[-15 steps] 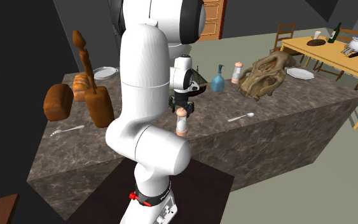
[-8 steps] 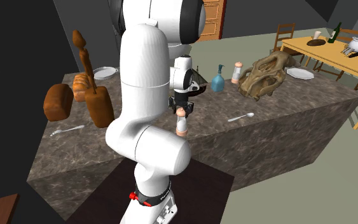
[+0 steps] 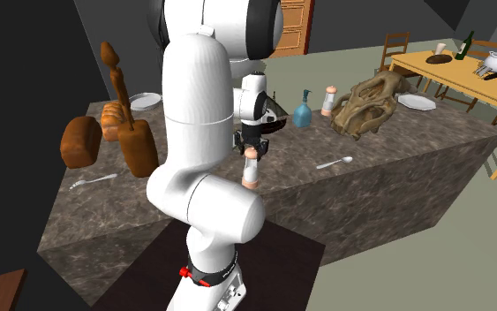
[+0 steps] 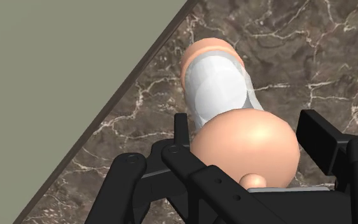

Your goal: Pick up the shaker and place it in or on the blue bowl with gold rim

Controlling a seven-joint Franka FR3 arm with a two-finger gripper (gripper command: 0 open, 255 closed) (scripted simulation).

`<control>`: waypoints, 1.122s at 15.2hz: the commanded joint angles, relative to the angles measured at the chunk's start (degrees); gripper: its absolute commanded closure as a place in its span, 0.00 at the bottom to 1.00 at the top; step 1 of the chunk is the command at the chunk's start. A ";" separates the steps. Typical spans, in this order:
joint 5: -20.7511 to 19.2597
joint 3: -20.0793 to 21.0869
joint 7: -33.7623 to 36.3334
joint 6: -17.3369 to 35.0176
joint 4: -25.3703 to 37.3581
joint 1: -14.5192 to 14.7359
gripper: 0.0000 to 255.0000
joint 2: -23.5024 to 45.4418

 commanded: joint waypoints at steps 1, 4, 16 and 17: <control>0.54 0.11 -0.46 -1.62 0.16 -0.14 1.00 -1.48; 1.29 0.25 -0.95 -4.02 0.45 -0.22 1.00 -3.64; 3.39 0.27 -2.32 -13.82 2.82 -0.26 1.00 -11.22; 3.51 0.24 -2.39 -14.64 3.11 -0.26 1.00 -11.77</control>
